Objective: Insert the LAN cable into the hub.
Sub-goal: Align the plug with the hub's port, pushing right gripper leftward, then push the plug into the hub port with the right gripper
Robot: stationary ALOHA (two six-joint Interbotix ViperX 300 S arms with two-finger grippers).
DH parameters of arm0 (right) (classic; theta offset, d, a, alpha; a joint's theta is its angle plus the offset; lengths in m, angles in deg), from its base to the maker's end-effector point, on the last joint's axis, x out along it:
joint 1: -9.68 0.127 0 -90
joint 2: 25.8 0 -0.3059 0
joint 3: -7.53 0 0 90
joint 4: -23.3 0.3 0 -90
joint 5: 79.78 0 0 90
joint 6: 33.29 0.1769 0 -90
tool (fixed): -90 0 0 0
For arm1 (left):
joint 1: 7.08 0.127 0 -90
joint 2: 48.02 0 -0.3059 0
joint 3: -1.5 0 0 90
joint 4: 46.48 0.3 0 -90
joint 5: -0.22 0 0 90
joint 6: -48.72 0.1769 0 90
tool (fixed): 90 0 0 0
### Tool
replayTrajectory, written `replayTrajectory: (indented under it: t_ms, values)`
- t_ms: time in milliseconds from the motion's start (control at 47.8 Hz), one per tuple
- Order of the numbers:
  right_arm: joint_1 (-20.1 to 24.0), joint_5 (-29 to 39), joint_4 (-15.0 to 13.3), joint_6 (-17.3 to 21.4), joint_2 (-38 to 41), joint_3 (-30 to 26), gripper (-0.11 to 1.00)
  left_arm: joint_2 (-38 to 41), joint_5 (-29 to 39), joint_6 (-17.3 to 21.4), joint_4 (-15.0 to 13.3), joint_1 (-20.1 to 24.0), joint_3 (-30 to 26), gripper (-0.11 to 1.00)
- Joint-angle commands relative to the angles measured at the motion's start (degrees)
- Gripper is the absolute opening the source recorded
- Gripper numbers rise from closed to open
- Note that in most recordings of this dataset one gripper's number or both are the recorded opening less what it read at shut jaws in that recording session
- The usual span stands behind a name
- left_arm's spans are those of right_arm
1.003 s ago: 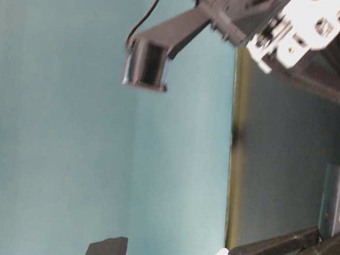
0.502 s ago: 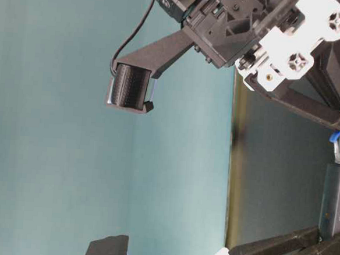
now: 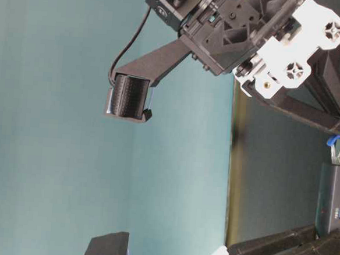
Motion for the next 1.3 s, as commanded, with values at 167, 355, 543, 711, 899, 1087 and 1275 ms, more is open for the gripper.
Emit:
replayTrajectory:
  t_ms: [167, 355, 543, 711, 899, 1087, 1275]
  values:
    - [0.6, -0.2, -0.1, -0.1, 0.0, -1.5, 0.13, -0.5, 2.6, 2.1, 0.2, -0.1, -2.8, 0.28]
    - [0.3, 0.9, -0.5, -0.3, 0.4, -2.6, 0.13, -0.5, 7.8, 3.7, 0.2, 0.2, -6.2, 0.28]
    - [0.1, 1.1, -0.4, -0.8, 0.7, -3.6, 0.13, -0.5, 11.4, 4.7, 0.2, 0.3, -8.2, 0.28]
    - [0.1, 1.1, -0.5, -0.8, 0.7, -3.8, 0.13, -0.8, 13.0, 4.8, 0.2, 0.3, -8.5, 0.28]
    - [0.0, 1.1, -0.6, -1.1, 1.0, -4.6, 0.13, -0.7, 13.4, 4.9, 0.2, 0.3, -9.8, 0.28]
    - [-0.3, 1.1, -1.1, -1.1, 1.3, -5.5, 0.13, -0.3, 13.4, 5.0, 0.2, 0.3, -10.8, 0.28]
    - [-0.7, 1.1, -1.3, -1.3, 1.3, -6.1, 0.13, -0.3, 13.4, 5.0, 0.2, 0.3, -10.6, 0.28]
